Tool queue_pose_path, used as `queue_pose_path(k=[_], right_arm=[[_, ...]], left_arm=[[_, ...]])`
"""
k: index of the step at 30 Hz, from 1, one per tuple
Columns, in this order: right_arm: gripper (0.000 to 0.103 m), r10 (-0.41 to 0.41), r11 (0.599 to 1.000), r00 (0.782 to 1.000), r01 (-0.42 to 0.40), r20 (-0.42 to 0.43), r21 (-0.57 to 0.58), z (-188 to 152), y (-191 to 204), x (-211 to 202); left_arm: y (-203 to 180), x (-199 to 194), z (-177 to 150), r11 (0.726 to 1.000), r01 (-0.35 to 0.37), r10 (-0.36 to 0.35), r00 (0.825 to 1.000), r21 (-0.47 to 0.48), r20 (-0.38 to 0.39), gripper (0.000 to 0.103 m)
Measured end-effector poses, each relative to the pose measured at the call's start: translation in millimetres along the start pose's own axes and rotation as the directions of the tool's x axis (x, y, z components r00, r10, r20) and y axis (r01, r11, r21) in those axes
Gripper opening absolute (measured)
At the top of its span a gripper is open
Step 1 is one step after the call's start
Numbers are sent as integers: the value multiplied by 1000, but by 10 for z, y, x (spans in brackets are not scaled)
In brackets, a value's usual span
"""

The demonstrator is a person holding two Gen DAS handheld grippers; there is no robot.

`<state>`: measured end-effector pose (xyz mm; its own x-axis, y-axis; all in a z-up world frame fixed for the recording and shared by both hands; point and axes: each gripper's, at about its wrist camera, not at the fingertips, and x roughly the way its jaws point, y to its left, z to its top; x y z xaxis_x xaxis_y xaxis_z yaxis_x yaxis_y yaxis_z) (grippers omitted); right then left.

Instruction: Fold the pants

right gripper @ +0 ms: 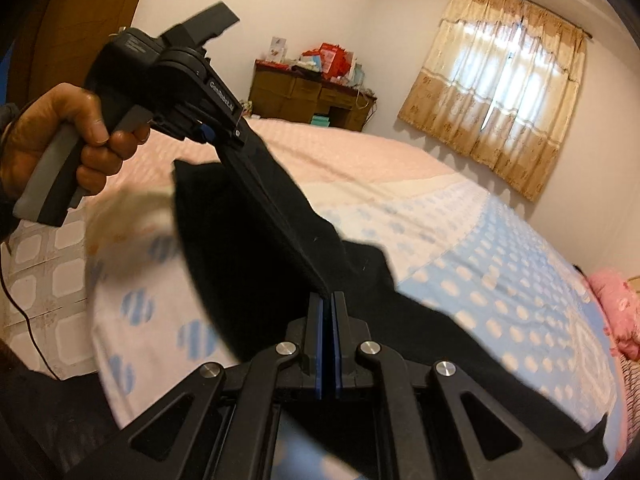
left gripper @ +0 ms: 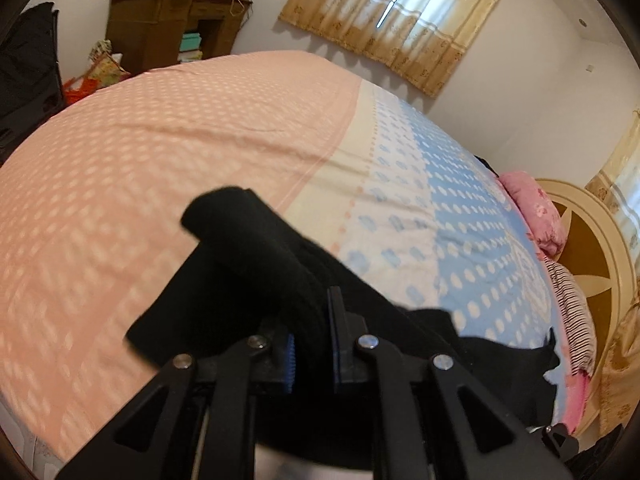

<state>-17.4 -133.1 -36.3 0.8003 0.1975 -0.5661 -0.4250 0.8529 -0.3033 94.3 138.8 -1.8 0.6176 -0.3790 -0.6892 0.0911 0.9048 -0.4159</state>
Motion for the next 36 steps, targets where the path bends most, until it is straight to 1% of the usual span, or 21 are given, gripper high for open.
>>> queue_pose_path(k=[6, 9, 13, 15, 16, 19, 20, 21, 22, 23, 24, 25, 26, 27, 29, 31, 32, 33, 34, 35, 36], right_arm=[[3, -5, 1000, 998, 4, -56, -22, -207, 245, 43], [3, -17, 999, 996, 15, -87, -32, -298, 299, 137], [4, -22, 999, 993, 18, -117, -31, -401, 319, 239], [5, -28, 1000, 994, 27, -102, -15, -422, 311, 242], [6, -30, 1000, 995, 29, -100, -10, -435, 312, 244], [9, -24, 1000, 995, 23, -98, -3, -450, 295, 231], [15, -2, 1000, 995, 4, -103, 18, -445, 256, 226], [22, 55, 997, 992, -48, -109, 65, -436, 179, 214], [39, 108, 988, 988, -95, -108, 118, -431, 98, 194], [54, 155, 973, 983, -135, -98, 185, -433, 11, 162], [56, 184, 959, 980, -160, -81, 234, -434, -52, 121], [56, 210, 941, 976, -186, -56, 282, -431, -130, 65], [56, 238, 917, 971, -216, -25, 336, -419, -239, -3], [56, 246, 896, 969, -227, 0, 380, -404, -348, -69], [56, 200, 881, 980, -187, 18, 434, -374, -516, -188], [56, 99, 865, 995, -99, 25, 492, -379, -800, -342], [56, 34, 846, 999, -39, 19, 531, -421, -991, -433], [56, -33, 816, 999, 28, -2, 578, -481, -1200, -528], [56, -97, 771, 995, 98, -36, 629, -586, -1473, -626], [56, -134, 735, 989, 143, -64, 663, -675, -1682, -694], [56, -183, 681, 977, 207, -110, 703, -805, -1962, -782]], left_arm=[[85, 58, -280, 996, -74, 74, 997, 43, 10, 14], [154, 116, -404, 991, -123, 122, 992, 60, 8, 21], [155, 102, -460, 985, -131, 129, 991, 114, 27, 24], [162, 59, -459, 981, -143, 142, 990, 134, 19, 27], [188, 24, -455, 979, -153, 152, 988, 133, 16, 28], [276, -103, -453, 984, -158, 160, 987, 82, -6, 30], [270, -168, -448, 976, -206, 206, 978, 71, 6, 34], [253, -235, -455, 960, -272, 270, 962, 72, 40, 49], [207, -320, -444, 938, -337, 330, 939, 79, 93, 60], [149, -420, -423, 914, -397, 381, 911, 87, 158, 63], [100, -497, -398, 898, -430, 406, 891, 90, 204, 66], [63, -544, -373, 893, -441, 411, 882, 92, 232, 68], [13, -583, -342, 895, -435, 398, 880, 102, 258, 68], [-34, -586, -320, 898, -424, 382, 884, 116, 271, 70], [-150, -515, -306, 900, -408, 355, 889, 153, 288, 72], [-237, -364, -307, 900, -396, 340, 899, 182, 276, 72], [-263, -260, -322, 906, -376, 323, 911, 194, 257, 72], [-272, -160, -336, 912, -361, 315, 920, 196, 232, 72], [-274, -87, -359, 915, -353, 313, 927, 194, 208, 72], [-278, 14, -388, 920, -342, 312, 934, 190, 171, 72], [-294, 92, -415, 923, -335, 312, 939, 190, 142, 72]])
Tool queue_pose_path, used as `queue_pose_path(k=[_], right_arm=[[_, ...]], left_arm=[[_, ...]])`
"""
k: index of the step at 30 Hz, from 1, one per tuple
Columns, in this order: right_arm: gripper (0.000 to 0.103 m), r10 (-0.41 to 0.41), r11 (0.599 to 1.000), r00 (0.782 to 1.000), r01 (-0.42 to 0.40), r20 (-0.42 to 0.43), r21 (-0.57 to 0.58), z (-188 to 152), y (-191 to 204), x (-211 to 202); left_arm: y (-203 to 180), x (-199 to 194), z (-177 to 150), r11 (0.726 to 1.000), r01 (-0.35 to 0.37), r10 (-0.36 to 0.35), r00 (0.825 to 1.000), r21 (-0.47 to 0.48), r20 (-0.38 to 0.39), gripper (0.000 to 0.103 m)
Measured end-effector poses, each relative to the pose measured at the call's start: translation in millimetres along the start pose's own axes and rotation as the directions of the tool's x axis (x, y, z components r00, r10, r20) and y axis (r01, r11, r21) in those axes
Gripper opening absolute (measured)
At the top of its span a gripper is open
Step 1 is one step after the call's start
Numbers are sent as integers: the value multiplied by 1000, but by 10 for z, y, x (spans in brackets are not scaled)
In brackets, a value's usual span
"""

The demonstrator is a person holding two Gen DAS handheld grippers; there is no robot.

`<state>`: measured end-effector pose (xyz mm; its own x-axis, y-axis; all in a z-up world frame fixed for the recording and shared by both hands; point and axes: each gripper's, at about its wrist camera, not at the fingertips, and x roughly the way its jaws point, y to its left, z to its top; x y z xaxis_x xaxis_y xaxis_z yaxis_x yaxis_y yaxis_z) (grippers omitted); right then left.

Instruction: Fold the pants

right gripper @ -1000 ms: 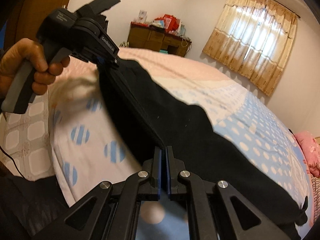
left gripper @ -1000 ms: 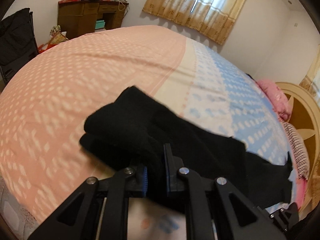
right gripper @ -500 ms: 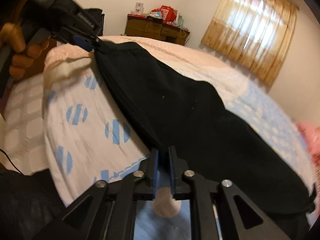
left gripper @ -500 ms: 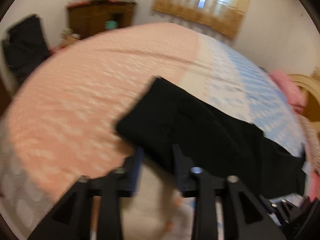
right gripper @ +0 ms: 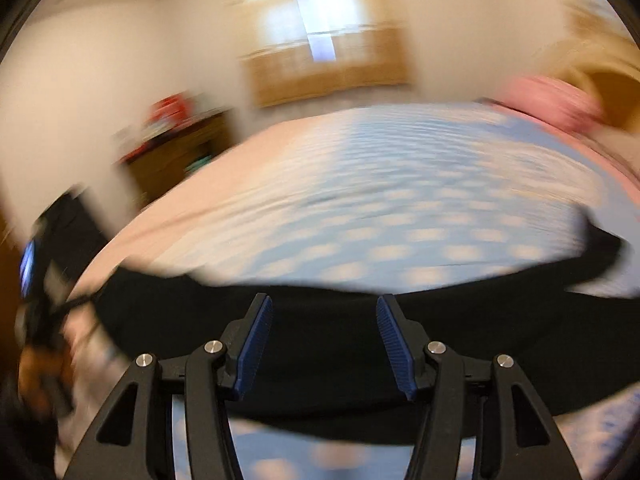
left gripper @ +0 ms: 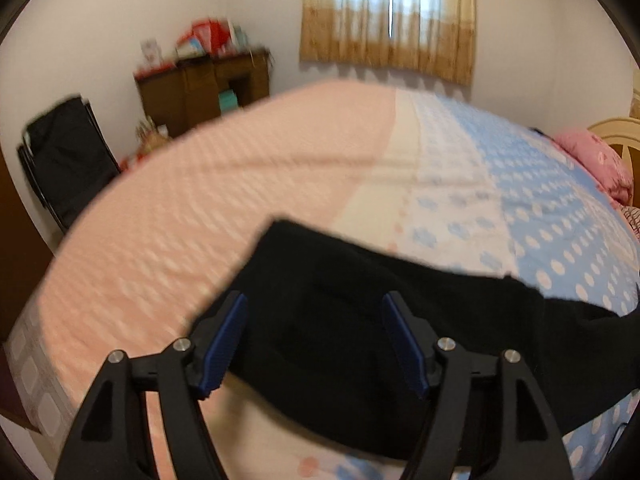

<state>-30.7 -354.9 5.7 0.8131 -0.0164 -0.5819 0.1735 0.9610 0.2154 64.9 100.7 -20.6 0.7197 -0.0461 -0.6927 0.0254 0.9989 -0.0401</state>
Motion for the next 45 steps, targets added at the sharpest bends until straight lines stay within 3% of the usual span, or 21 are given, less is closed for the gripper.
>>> queue_pose_path(k=[2, 3, 6, 12, 15, 16, 17, 18, 19, 21, 25, 30, 37, 42, 45], right_arm=[[56, -141, 983, 990, 142, -15, 113, 171, -526, -40], [56, -208, 962, 977, 213, -42, 170, 275, -849, -32], [56, -319, 906, 943, 332, -92, 263, 515, -1433, 54], [56, -431, 850, 868, 483, -247, 212, 798, -1896, 687], [56, -476, 809, 808, 557, -346, 186, 751, -2117, 910], [50, -481, 801, 805, 564, -346, 198, 728, -2171, 890], [24, -480, 803, 813, 559, -331, 207, 725, -2196, 836], [9, -479, 811, 820, 550, -315, 199, 728, -2209, 776], [4, -466, 824, 832, 532, -300, 196, 720, -2217, 698], [4, -414, 850, 871, 474, -265, 230, 676, -2244, 501], [4, -321, 858, 931, 363, -173, 364, 478, -2307, -27], [4, -207, 808, 976, 213, -74, 549, -89, -2405, -604], [4, -144, 740, 983, 183, -113, 647, -747, -2552, -689], [6, -174, 740, 970, 242, -169, 628, -732, -2584, -727], [11, -211, 767, 969, 244, -127, 593, -571, -2586, -879]], left_arm=[[-61, 102, -76, 1000, -2, 3, 999, 20, -53, 73], [-104, 101, -102, 998, -24, 26, 999, 51, -45, 73], [-250, 73, -159, 988, -77, 83, 996, 136, -38, 82], [-334, 85, -193, 984, -93, 102, 993, 150, -53, 88], [-337, 102, -201, 981, -95, 106, 993, 169, -56, 88], [-356, 121, -192, 981, -93, 104, 993, 171, -59, 88], [-346, 121, -190, 981, -89, 100, 993, 171, -60, 88], [-341, 127, -186, 981, -86, 98, 993, 172, -61, 88], [-342, 134, -180, 981, -86, 97, 993, 173, -61, 88], [-350, 138, -179, 980, -89, 101, 993, 176, -59, 89], [-353, 140, -176, 981, -88, 100, 993, 175, -58, 91], [-330, 152, -157, 982, -66, 77, 995, 178, -59, 91], [-335, 155, -119, 983, -60, 72, 995, 173, -68, 91], [-317, 125, -97, 984, -41, 54, 996, 172, -72, 91], [-308, 34, -79, 984, -28, 38, 998, 173, -55, 91]])
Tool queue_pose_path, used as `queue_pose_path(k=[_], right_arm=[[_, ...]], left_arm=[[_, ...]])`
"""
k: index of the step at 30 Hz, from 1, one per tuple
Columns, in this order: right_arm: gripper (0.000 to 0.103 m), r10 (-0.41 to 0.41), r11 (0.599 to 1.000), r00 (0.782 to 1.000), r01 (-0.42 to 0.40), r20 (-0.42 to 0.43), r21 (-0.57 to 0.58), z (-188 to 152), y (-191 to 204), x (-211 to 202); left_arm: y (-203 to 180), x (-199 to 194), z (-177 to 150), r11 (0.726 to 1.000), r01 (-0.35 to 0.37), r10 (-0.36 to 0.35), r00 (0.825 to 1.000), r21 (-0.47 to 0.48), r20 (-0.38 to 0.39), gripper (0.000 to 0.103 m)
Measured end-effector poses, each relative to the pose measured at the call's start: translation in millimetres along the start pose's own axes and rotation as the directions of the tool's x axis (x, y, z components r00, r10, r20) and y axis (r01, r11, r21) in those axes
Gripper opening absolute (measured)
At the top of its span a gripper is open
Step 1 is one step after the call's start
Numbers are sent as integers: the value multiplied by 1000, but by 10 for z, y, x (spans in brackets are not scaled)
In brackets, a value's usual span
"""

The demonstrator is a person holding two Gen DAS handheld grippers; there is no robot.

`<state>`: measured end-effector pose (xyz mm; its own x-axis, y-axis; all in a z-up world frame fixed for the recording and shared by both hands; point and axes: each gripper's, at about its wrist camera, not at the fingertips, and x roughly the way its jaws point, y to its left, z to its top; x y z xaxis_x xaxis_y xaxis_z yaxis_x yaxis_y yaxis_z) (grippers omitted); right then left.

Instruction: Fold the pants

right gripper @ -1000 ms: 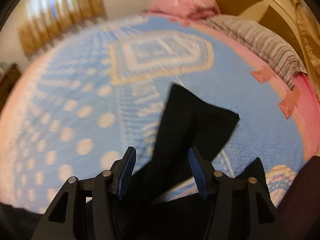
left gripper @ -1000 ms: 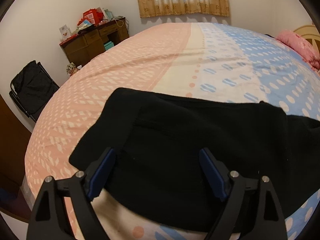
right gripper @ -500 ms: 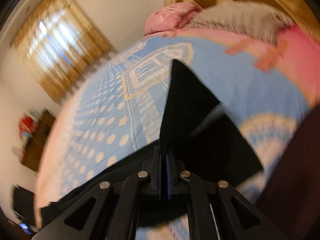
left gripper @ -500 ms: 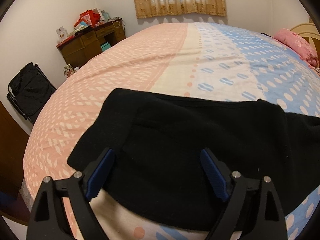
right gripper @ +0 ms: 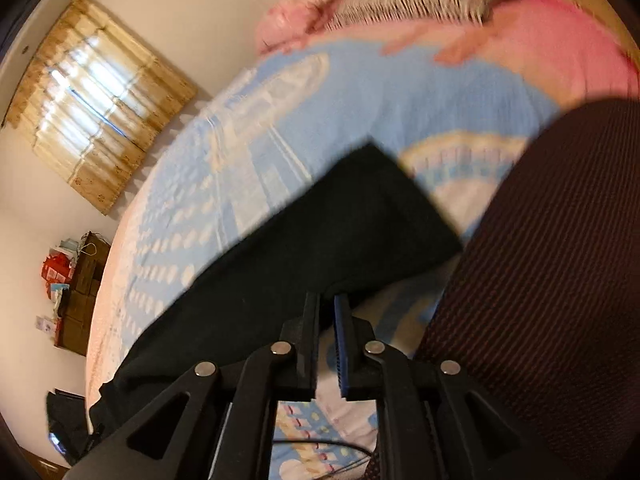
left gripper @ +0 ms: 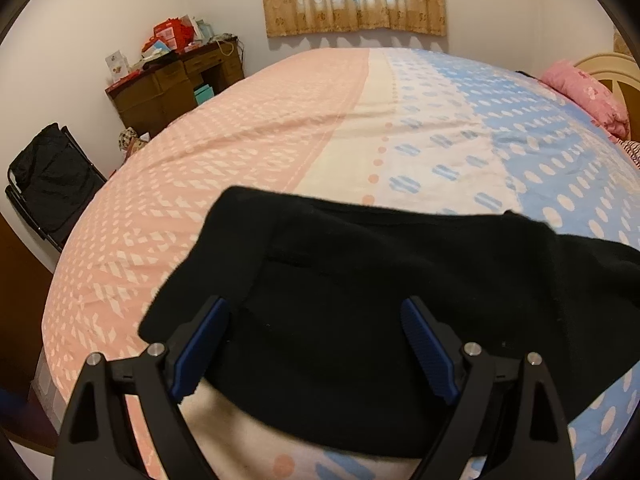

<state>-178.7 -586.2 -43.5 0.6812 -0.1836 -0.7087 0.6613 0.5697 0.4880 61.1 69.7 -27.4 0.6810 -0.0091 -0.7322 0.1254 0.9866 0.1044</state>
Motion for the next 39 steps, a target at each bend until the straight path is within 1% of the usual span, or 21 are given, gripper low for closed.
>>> queue_pose_path(k=[1, 2, 3, 4, 6, 7, 9, 11, 13, 15, 18, 19, 20, 25, 29, 31, 32, 33, 34, 36, 39], right_arm=[[20, -13, 999, 999, 14, 35, -32, 49, 22, -62], [40, -42, 996, 996, 48, 81, -80, 141, 77, -110], [52, -67, 990, 991, 80, 112, -114, 200, 84, -130], [71, -97, 982, 984, 120, 150, -149, 279, 94, -133], [72, -149, 971, 973, 178, 174, -162, 401, 75, -108], [72, -166, 968, 973, 192, 160, -163, 450, 78, -84], [71, -92, 979, 988, 113, 127, -170, 422, 138, -94], [61, 68, 974, 995, -50, 75, -220, 230, 352, -128], [55, 213, 933, 977, -209, -18, -292, -124, 677, -90], [55, 309, 890, 944, -329, -112, -316, -481, 954, 15], [51, 378, 849, 894, -438, -238, -297, -975, 1311, 299], [46, 382, 841, 882, -456, -276, -292, -1130, 1440, 439], [44, 371, 842, 881, -453, -295, -292, -1232, 1528, 549], [42, 340, 876, 877, -427, -340, -225, -1436, 1665, 890], [42, 411, 864, 835, -485, -366, -136, -1500, 1705, 1014], [42, 418, 861, 830, -491, -370, -129, -1515, 1784, 1063], [39, 425, 860, 829, -496, -364, -124, -1516, 1799, 1079], [32, 434, 858, 826, -501, -361, -114, -1518, 1820, 1096], [4, 458, 848, 806, -522, -374, -87, -1529, 1836, 1135], [3, 491, 832, 775, -552, -398, -49, -1595, 1877, 1150], [3, 516, 807, 749, -587, -416, -56, -1721, 1983, 1027]], left_arm=[[-2, -43, 10, 1000, 7, -7, 1000, 4, 12, 91], [-17, -100, 20, 1000, 17, -18, 999, 12, 28, 91], [-40, -151, 30, 999, 30, -31, 999, 21, 41, 91], [-66, -193, 34, 999, 44, -46, 998, 31, 53, 91], [-185, -320, 31, 994, 84, -90, 993, 72, 76, 91], [-250, -380, 31, 990, 100, -109, 990, 100, 84, 91], [-435, -522, -15, 975, 134, -154, 983, 176, 102, 91], [-620, -626, -71, 951, 180, -213, 971, 252, 109, 91], [-780, -678, -104, 928, 218, -259, 961, 302, 101, 91], [-903, -681, -149, 912, 255, -295, 952, 322, 80, 91], [-962, -610, -182, 905, 297, -323, 945, 306, 39, 91], [-944, -591, -187, 907, 303, -325, 945, 293, 29, 91], [-900, -585, -191, 911, 306, -325, 945, 276, 27, 91], [-427, -654, -252, 946, 257, -277, 957, 199, 84, 91], [61, -594, -381, 972, 218, -225, 970, 86, 91, 91], [207, -530, -425, 977, 209, -211, 974, 37, 76, 91], [215, -504, -427, 978, 207, -209, 975, 25, 73, 91], [226, -491, -426, 978, 207, -207, 976, 15, 71, 91], [226, -482, -419, 978, 208, -208, 975, 8, 72, 91], [225, -480, -395, 976, 220, -219, 973, 2, 79, 91], [209, -478, -370, 974, 228, -228, 970, 6, 89, 91]])
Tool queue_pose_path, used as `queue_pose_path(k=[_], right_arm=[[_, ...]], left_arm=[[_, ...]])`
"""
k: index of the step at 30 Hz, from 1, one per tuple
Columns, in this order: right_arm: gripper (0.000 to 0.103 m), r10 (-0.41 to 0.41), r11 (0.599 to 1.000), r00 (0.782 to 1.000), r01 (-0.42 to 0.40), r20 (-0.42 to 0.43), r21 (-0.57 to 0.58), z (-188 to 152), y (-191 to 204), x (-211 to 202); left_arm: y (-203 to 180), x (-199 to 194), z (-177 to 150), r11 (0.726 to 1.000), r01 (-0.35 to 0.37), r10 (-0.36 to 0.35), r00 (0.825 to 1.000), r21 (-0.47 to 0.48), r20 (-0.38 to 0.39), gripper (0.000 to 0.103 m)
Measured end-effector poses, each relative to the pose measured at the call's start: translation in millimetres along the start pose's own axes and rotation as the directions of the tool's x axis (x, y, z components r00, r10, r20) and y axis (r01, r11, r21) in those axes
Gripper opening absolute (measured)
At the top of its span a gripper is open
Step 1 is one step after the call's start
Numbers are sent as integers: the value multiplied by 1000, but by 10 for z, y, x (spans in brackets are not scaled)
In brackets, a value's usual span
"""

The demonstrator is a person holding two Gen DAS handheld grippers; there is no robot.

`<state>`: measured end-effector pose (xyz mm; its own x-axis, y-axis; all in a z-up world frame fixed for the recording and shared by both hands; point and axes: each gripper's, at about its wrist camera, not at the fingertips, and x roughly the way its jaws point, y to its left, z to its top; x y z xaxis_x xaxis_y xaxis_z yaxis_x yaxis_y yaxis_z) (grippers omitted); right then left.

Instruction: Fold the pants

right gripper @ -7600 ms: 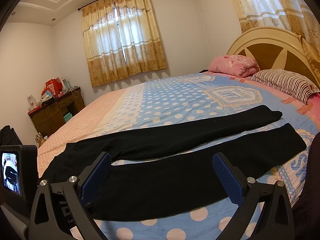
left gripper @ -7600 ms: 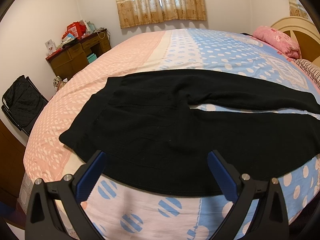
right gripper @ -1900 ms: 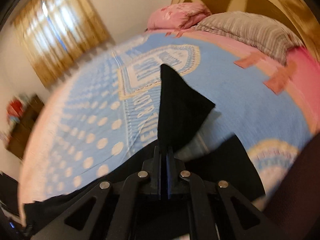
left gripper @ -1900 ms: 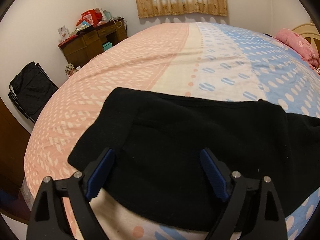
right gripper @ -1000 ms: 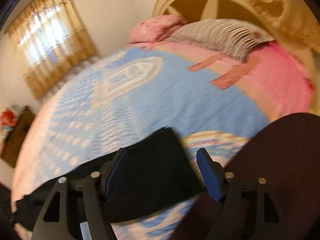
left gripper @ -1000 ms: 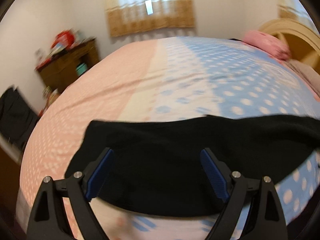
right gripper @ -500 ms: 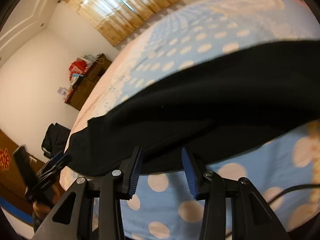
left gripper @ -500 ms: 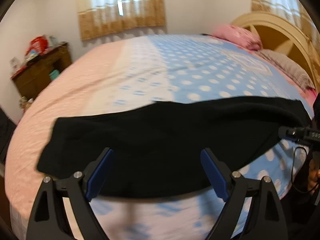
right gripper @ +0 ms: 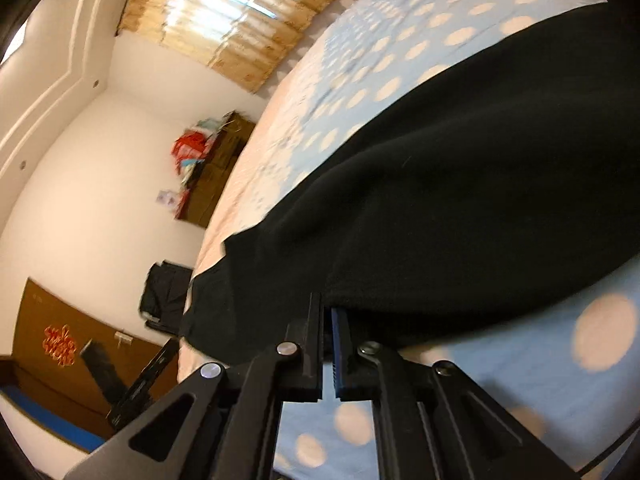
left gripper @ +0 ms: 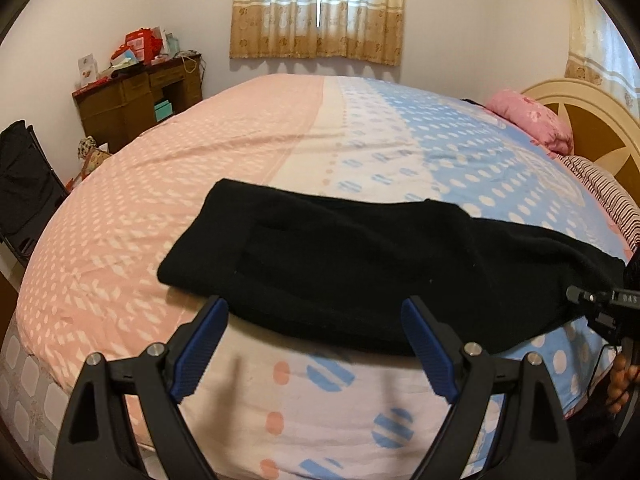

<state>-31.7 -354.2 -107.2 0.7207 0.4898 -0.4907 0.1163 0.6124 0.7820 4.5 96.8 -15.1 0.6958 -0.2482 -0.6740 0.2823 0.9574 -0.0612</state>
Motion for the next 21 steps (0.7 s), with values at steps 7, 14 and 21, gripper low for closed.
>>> queue_pose_path(k=[7, 14, 21], right_arm=[[5, -18, 997, 1000, 20, -21, 71, -195, -38, 130], [51, 28, 1000, 982, -27, -186, 7, -278, 160, -79], [43, -58, 903, 995, 88, 85, -421, -44, 842, -335]], left_arm=[[5, 63, 12, 1000, 6, -7, 1000, -7, -19, 91], [269, -37, 63, 995, -94, 94, 995, -19, 18, 91], [885, -178, 71, 955, -214, 229, 972, -207, 49, 91]])
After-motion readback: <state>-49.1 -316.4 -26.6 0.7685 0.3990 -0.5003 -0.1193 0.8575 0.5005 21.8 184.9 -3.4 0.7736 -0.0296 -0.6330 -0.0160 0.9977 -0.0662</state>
